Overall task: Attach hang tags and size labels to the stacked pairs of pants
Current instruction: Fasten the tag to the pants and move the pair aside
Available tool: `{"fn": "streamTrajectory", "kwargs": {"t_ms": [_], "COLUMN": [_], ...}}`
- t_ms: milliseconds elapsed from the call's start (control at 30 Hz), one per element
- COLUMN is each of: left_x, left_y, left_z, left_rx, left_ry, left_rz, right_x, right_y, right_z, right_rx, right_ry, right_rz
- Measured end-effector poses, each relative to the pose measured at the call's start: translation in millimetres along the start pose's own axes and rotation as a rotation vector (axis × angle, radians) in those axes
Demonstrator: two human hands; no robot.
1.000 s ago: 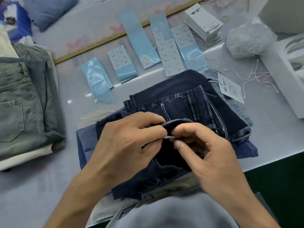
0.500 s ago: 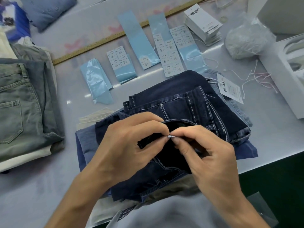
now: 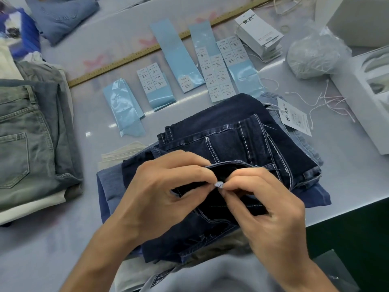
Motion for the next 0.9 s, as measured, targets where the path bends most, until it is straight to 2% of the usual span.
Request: {"fn": "streamTrajectory", "kwargs": {"t_ms": [67, 133, 233, 333, 400, 500, 600, 633, 700, 800, 867, 900], "left_x": [-3.7, -11.7, -44.5, -93.5, -119.0, -142.3, -147.5, -146.8, -142.9, -135.9, -135.4, -134.9], "left_y": [-0.7, -1.6, 1.1, 10.3, 11.8, 3.0, -11.1, -13.1, -14.7, -18.4, -22.0, -23.3], "left_z": [-0.9, -1.7, -5.1, -1.3, 15.8, 47.4, 71.6, 76.7, 83.1, 85.8, 87.5, 88.2], "left_rx": [-0.001, 0.014, 0.169, 0.335, 0.299, 0.189, 0.136, 0.129, 0.142, 0.143, 0.099, 0.082], "left_ry": [0.115, 0.329, 0.553, 0.464, 0.403, 0.202, -0.086, -0.136, -0.215, -0.338, -0.371, -0.381], "left_rz": [-0.011, -0.031, -0.126, -0.340, -0.435, -0.518, -0.567, -0.582, -0.583, -0.566, -0.592, -0.603], "right_x": [0.7, 1.6, 2.3, 19.9, 35.1, 59.6, 71.9, 66.6, 39.5, -7.1, -12.7, -5.5], "right_y": [0.0, -1.9, -6.8, -15.5, -19.8, -28.4, -40.3, -48.9, -74.5, -122.6, -170.4, -195.2], "right_z": [-4.0, -12.9, -28.4, -34.2, -41.6, -57.6, -54.9, -53.7, -52.8, -31.8, 1.1, 21.0], "right_rx": [0.041, 0.101, 0.107, -0.082, -0.130, -0.098, -0.292, -0.329, -0.233, -0.065, -0.075, -0.098], "right_ry": [0.015, 0.047, 0.096, 0.220, 0.373, 0.437, 0.644, 0.741, 0.828, 0.710, 0.616, 0.557], "right_rz": [0.030, 0.063, 0.051, 0.160, 0.213, 0.368, 0.539, 0.539, 0.405, 0.109, 0.011, 0.021]}}
Point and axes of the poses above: each hand's wrist, its own y-axis away from the middle knuckle, its own z-axis out of the palm, x = y × z, the point moved 7 cm from there along -y, towards the middle knuckle, and after that the axes turned 12 degrees about -x, right-handed, at the moved point
